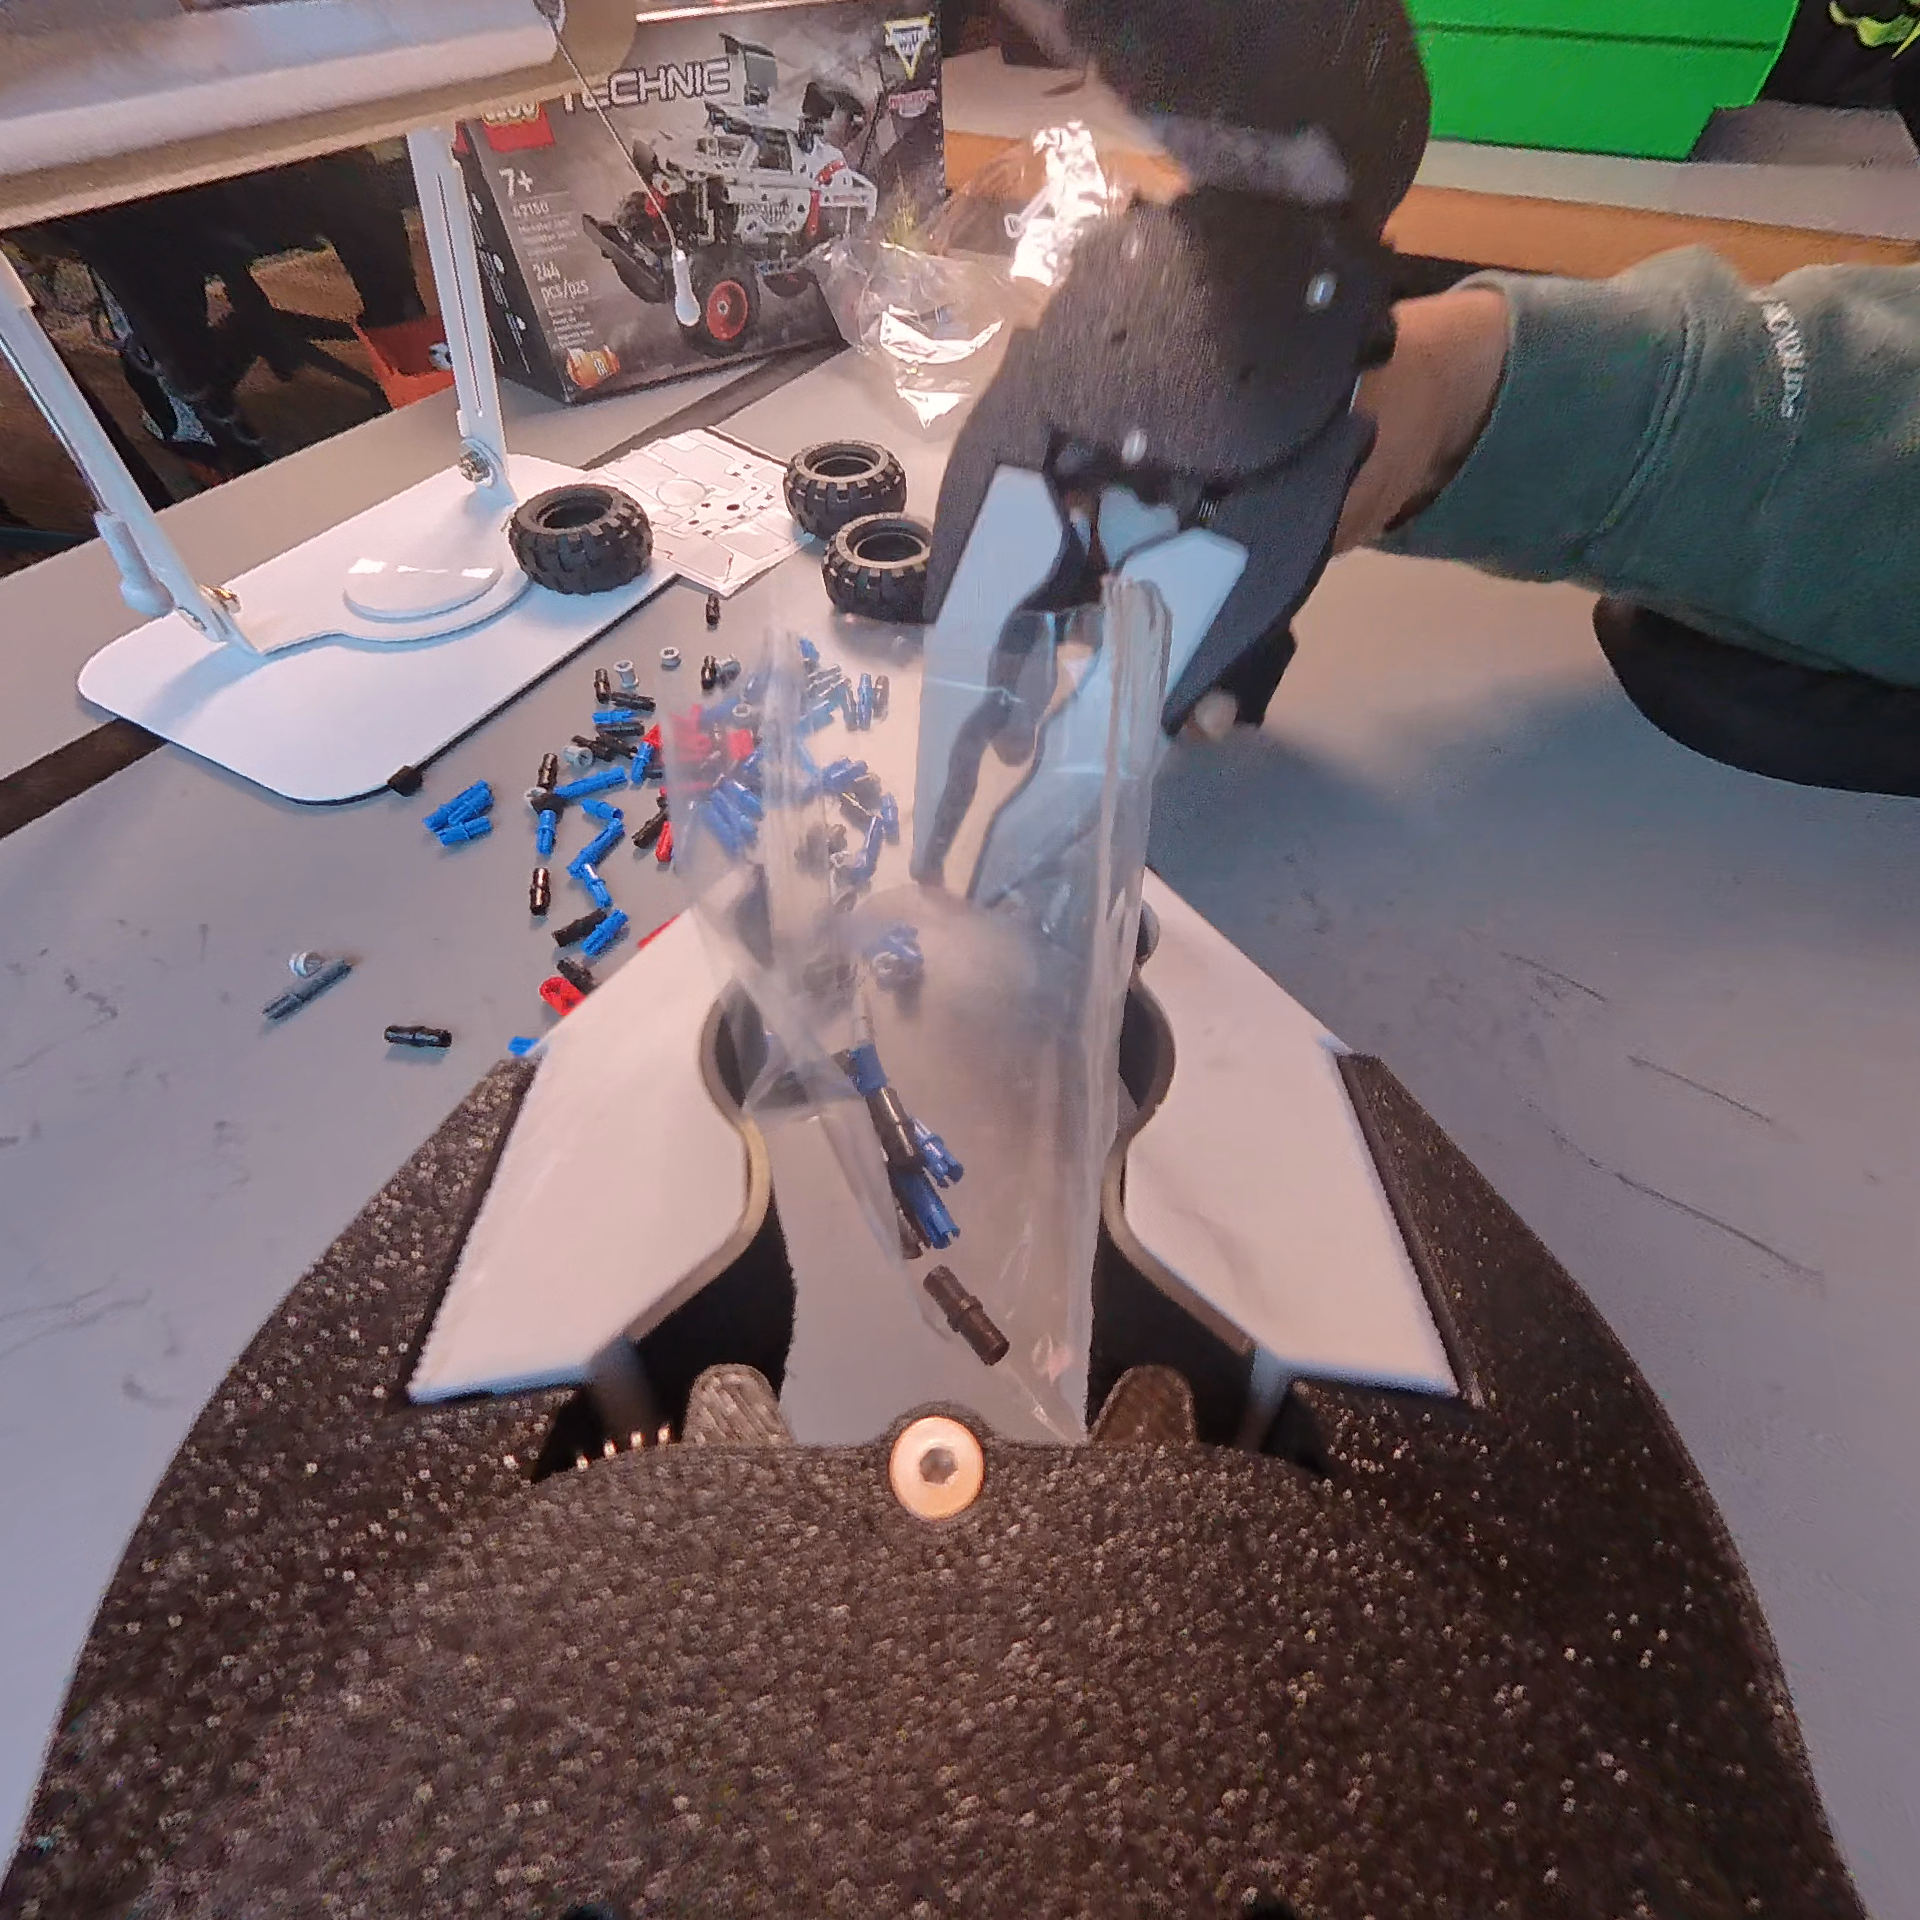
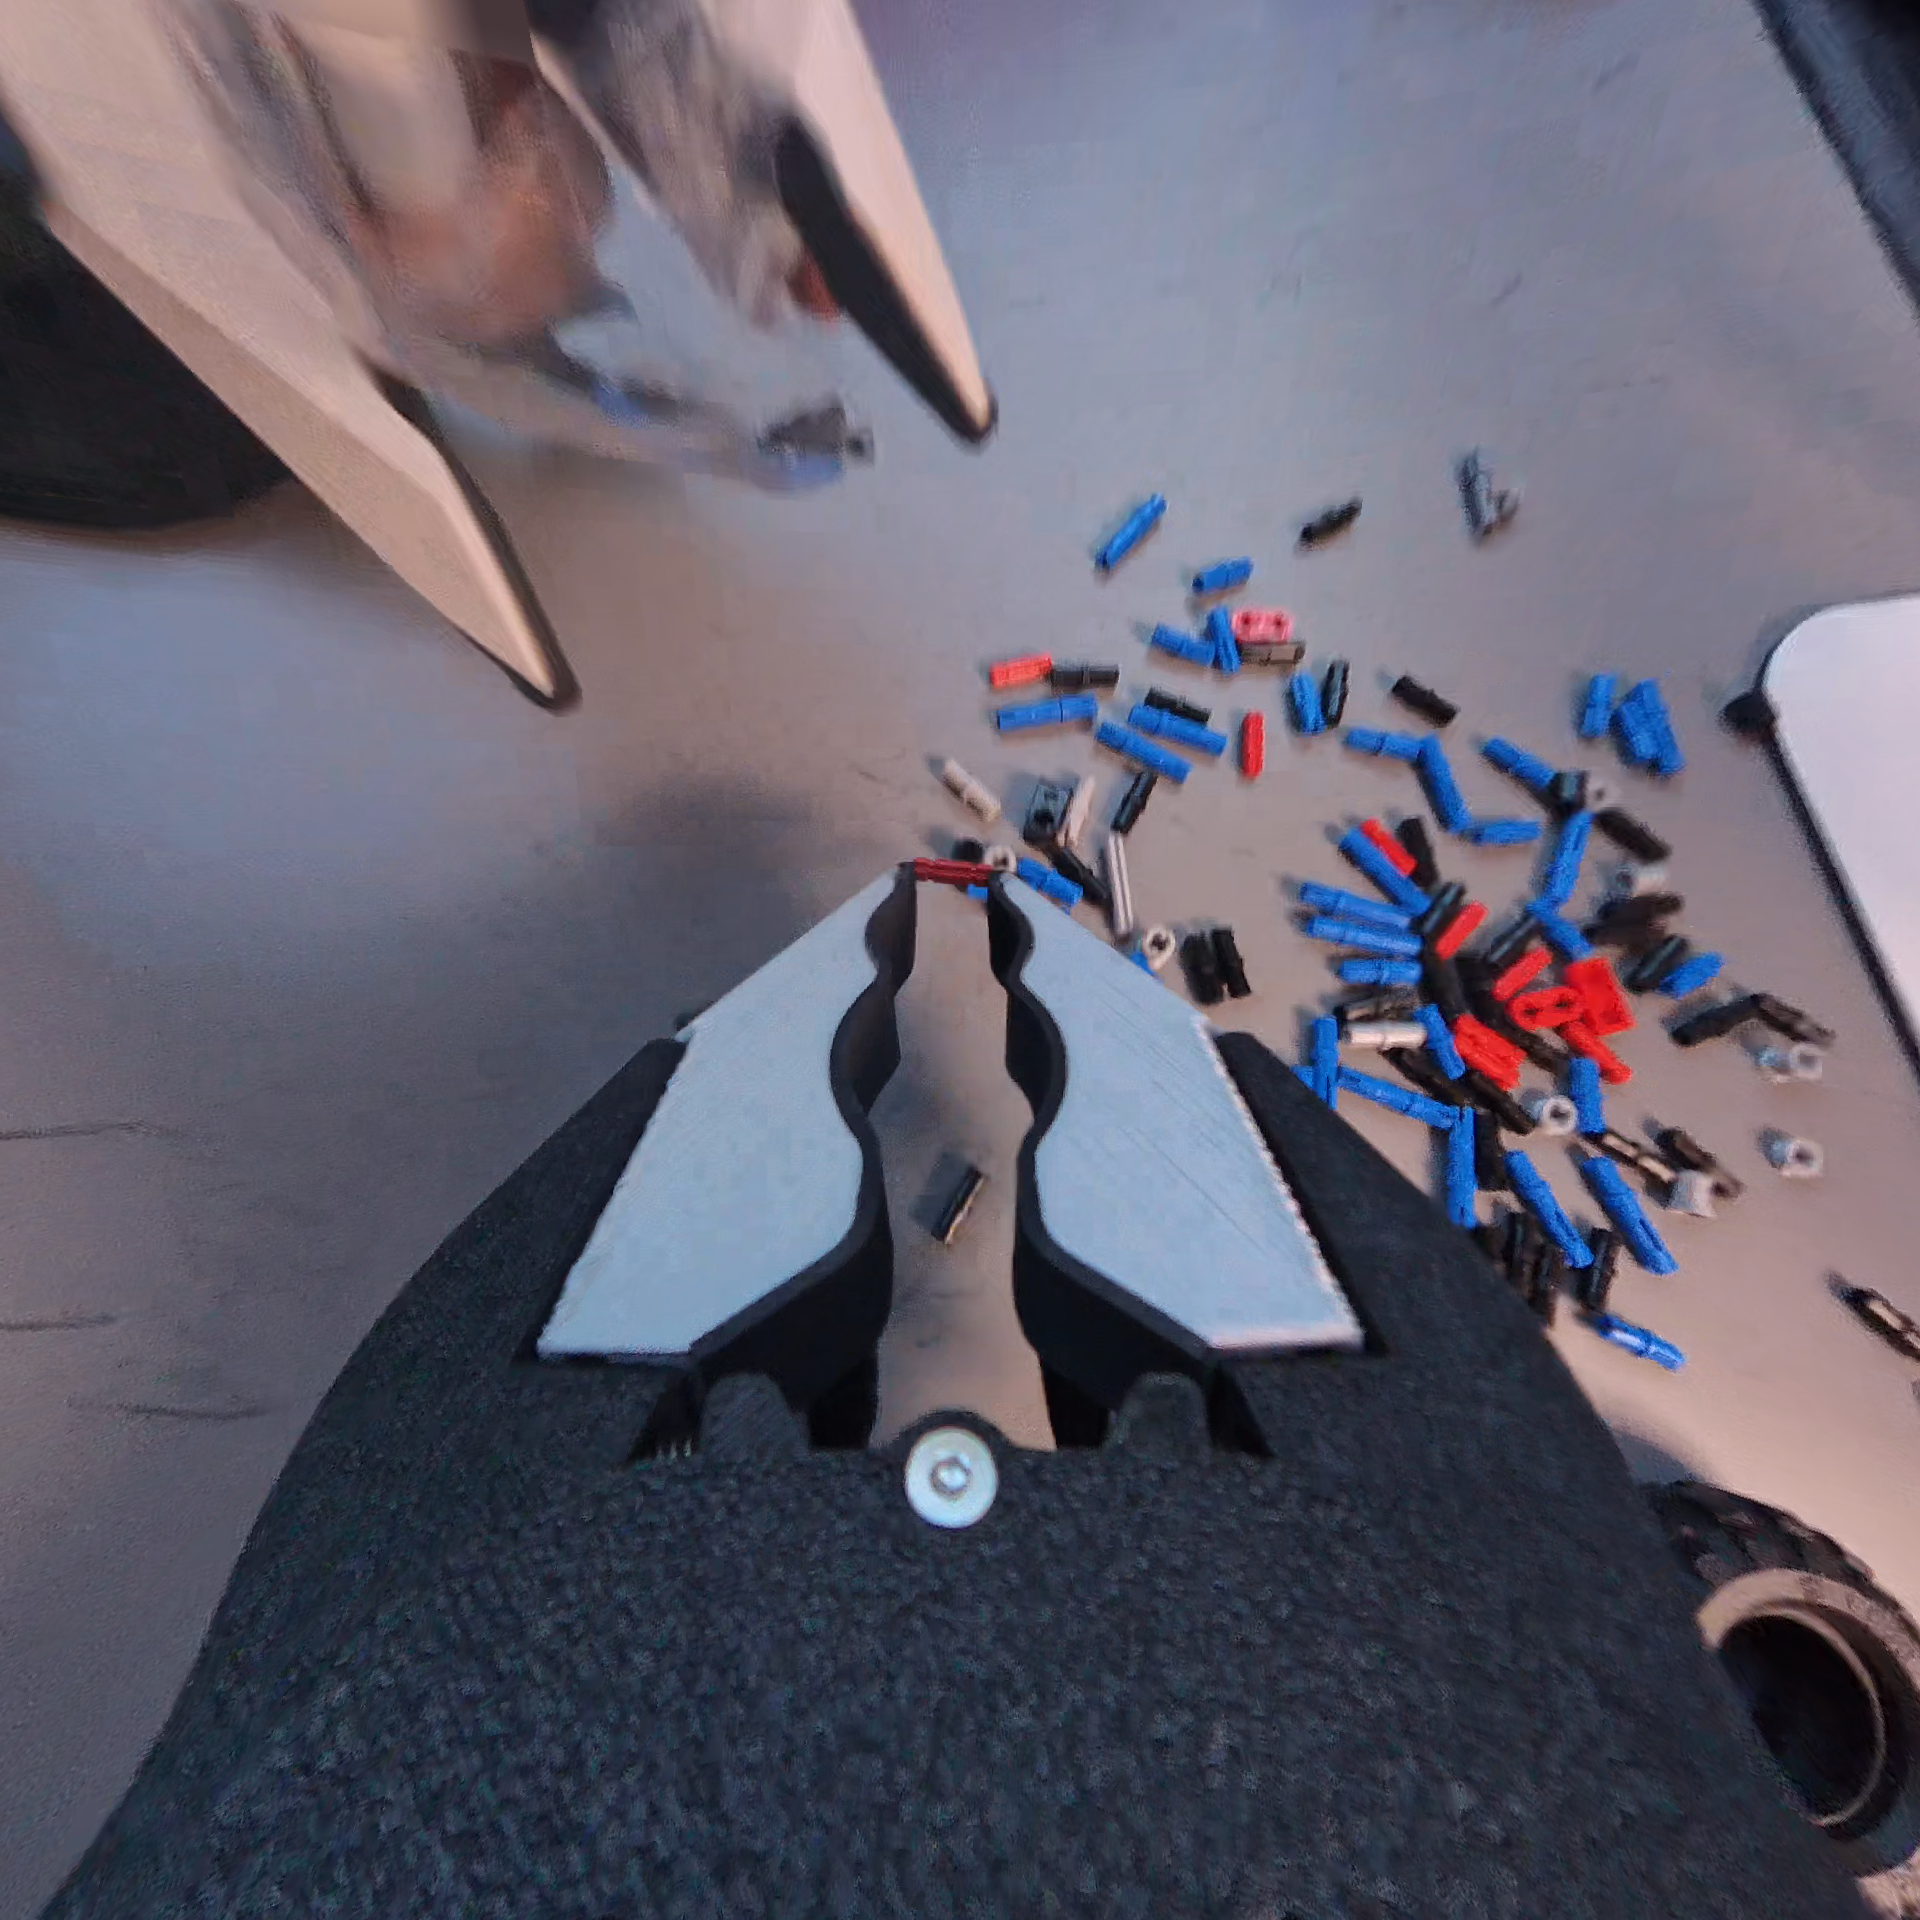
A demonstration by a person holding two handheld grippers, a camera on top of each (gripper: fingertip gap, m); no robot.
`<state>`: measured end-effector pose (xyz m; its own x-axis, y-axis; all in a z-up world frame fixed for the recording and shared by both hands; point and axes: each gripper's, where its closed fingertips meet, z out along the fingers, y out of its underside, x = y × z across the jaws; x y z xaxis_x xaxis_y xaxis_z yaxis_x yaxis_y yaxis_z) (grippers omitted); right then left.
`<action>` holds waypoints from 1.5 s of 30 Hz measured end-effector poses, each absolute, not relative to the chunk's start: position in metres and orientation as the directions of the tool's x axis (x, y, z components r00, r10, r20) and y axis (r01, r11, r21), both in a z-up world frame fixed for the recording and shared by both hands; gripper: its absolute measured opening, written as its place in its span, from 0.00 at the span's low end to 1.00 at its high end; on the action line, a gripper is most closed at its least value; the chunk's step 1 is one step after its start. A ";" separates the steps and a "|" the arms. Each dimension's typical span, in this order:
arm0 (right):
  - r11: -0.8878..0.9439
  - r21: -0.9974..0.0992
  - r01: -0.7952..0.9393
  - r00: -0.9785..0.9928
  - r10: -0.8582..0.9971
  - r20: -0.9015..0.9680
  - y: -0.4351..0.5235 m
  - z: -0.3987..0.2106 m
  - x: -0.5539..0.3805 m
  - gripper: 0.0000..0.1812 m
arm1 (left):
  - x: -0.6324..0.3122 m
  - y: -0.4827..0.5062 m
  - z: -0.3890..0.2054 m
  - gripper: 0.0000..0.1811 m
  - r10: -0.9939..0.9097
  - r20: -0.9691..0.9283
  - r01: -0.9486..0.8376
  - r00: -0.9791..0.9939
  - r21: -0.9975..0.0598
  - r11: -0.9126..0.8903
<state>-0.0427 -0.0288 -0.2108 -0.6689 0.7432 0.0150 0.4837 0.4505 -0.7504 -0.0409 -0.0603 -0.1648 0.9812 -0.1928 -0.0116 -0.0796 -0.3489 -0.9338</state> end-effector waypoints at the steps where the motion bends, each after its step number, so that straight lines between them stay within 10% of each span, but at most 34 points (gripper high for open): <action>1: 0.398 -0.812 0.426 -0.683 0.730 -0.001 -0.034 -0.185 -0.043 0.07 | -0.041 -0.060 -0.167 0.37 -0.195 -0.010 -0.081 0.981 -0.930 -0.359; 6: 0.260 -0.946 0.195 -0.757 0.653 0.023 -0.068 -0.087 -0.036 0.07 | -0.033 -0.057 -0.172 0.37 -0.229 -0.020 -0.105 0.973 -0.924 -0.368; 13: 0.225 -0.948 0.226 -0.734 0.679 -0.014 -0.055 -0.095 -0.037 0.16 | -0.037 -0.059 -0.166 0.36 -0.203 -0.025 -0.095 0.979 -0.934 -0.344; 22: 0.646 -0.641 0.413 -0.824 0.565 0.039 -0.058 -0.239 0.012 0.10 | -0.046 -0.059 -0.164 0.36 -0.166 0.002 -0.054 0.986 -0.940 -0.336; 34: 0.377 -0.920 0.106 -0.790 0.594 0.152 -0.075 -0.073 -0.014 0.02 | -0.032 -0.057 -0.172 0.36 -0.235 0.008 -0.081 0.972 -0.927 -0.365; 45: 0.527 -0.772 0.356 -0.742 0.662 0.110 -0.009 -0.160 -0.027 0.10 | -0.026 -0.055 -0.170 0.36 -0.252 -0.005 -0.094 0.968 -0.935 -0.342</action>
<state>-0.0271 -0.0093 -0.1597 -0.7416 0.6617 0.1104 0.3556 0.5272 -0.7718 -0.0260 -0.0554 -0.1702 0.9678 -0.2518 -0.0047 -0.0936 -0.3422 -0.9350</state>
